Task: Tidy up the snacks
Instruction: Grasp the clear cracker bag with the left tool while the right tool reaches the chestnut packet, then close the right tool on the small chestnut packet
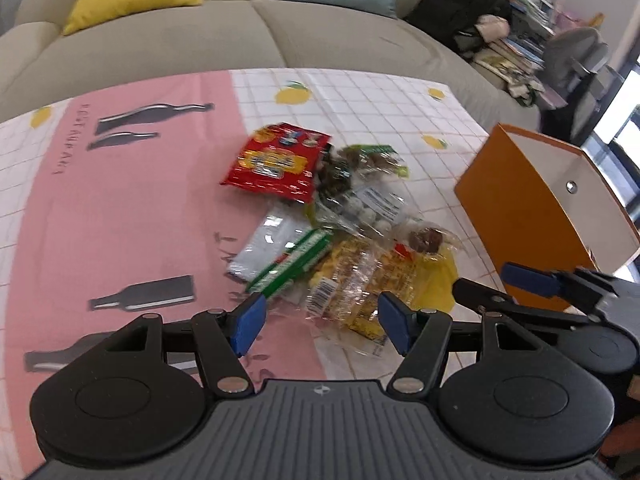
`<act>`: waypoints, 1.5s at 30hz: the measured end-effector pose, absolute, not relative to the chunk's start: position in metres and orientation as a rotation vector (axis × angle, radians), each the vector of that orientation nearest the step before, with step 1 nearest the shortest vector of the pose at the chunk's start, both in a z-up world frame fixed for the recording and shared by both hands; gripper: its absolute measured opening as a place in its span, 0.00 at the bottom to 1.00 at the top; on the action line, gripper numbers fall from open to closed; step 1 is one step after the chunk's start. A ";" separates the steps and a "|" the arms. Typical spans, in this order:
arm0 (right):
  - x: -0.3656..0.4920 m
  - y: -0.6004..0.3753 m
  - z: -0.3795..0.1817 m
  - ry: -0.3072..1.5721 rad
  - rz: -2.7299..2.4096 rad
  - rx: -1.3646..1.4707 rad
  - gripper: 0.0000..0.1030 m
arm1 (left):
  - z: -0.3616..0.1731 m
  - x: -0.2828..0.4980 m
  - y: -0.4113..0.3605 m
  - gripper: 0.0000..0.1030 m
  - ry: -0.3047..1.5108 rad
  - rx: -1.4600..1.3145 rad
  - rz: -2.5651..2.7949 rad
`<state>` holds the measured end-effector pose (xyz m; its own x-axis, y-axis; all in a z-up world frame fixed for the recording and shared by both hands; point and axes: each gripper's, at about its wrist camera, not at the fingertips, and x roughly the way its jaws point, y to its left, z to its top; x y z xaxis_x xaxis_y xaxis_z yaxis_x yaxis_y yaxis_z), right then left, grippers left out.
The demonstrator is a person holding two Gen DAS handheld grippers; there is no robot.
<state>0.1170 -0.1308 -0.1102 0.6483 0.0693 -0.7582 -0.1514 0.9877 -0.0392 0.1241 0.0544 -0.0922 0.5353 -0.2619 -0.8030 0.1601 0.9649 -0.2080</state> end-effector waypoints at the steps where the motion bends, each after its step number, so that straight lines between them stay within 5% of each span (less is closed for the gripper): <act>1: 0.119 -0.132 -0.113 0.862 0.121 -0.108 0.49 | -0.095 0.126 0.051 0.73 0.979 -0.101 -0.271; 12: 0.139 -0.149 -0.126 0.853 0.121 -0.058 0.51 | -0.120 0.127 0.009 0.80 0.939 0.130 -0.429; 19: 0.148 -0.141 -0.128 0.773 0.167 -0.149 0.64 | -0.132 0.133 -0.006 0.86 0.956 0.255 -0.395; 34: 0.177 -0.137 -0.157 0.824 0.252 -0.110 0.63 | -0.154 0.155 -0.004 1.00 0.996 0.224 -0.414; 45: 0.182 -0.141 -0.166 0.861 0.231 -0.083 0.33 | -0.163 0.152 -0.012 1.00 0.999 0.201 -0.374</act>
